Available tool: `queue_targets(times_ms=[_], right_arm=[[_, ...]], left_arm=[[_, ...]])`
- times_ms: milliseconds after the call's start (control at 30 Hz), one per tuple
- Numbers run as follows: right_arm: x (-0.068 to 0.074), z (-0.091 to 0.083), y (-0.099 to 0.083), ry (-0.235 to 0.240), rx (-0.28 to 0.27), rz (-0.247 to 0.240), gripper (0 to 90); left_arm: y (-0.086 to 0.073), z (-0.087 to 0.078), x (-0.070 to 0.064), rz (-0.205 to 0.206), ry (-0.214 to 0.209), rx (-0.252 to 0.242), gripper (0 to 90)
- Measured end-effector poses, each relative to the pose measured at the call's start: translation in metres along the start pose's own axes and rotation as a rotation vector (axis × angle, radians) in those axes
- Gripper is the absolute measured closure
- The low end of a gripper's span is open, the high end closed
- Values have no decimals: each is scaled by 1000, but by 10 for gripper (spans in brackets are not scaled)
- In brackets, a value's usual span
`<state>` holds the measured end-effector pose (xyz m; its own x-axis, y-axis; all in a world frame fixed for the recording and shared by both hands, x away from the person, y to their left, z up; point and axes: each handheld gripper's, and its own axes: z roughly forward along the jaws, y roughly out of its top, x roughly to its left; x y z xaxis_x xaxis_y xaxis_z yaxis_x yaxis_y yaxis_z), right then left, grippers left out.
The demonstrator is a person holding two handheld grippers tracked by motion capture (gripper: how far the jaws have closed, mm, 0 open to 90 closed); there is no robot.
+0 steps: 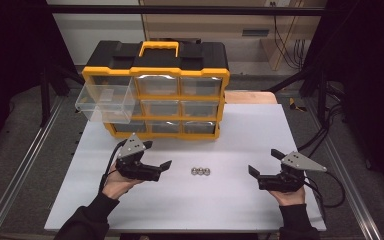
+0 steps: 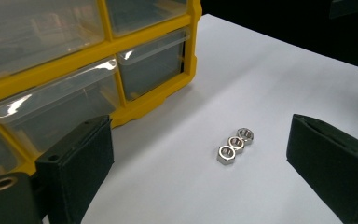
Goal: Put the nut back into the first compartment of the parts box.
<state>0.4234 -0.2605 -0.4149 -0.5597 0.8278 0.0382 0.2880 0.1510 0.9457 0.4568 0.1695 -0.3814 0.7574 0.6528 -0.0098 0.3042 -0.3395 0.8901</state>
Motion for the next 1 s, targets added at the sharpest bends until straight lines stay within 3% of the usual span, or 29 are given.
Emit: queue_targets(times_ms=[100,333,500,700,1000], right_arm=[[1,0,0,1,0,-3,5],[0,0,0,5,-2,-2,5],[2,1,-1,8,-1,-2,5],[3,0,-1,10,2,-2,5],[3,2,-2,14,8,-8,5]], left_arm=[[1,10,-3,23,4,30,71],[1,25,-5,25,4,60,76],[0,36,-5,32,14,111,88],[-4,56,-10,32,-14,165,97],[-8,82,-22,67,-47,234,120]])
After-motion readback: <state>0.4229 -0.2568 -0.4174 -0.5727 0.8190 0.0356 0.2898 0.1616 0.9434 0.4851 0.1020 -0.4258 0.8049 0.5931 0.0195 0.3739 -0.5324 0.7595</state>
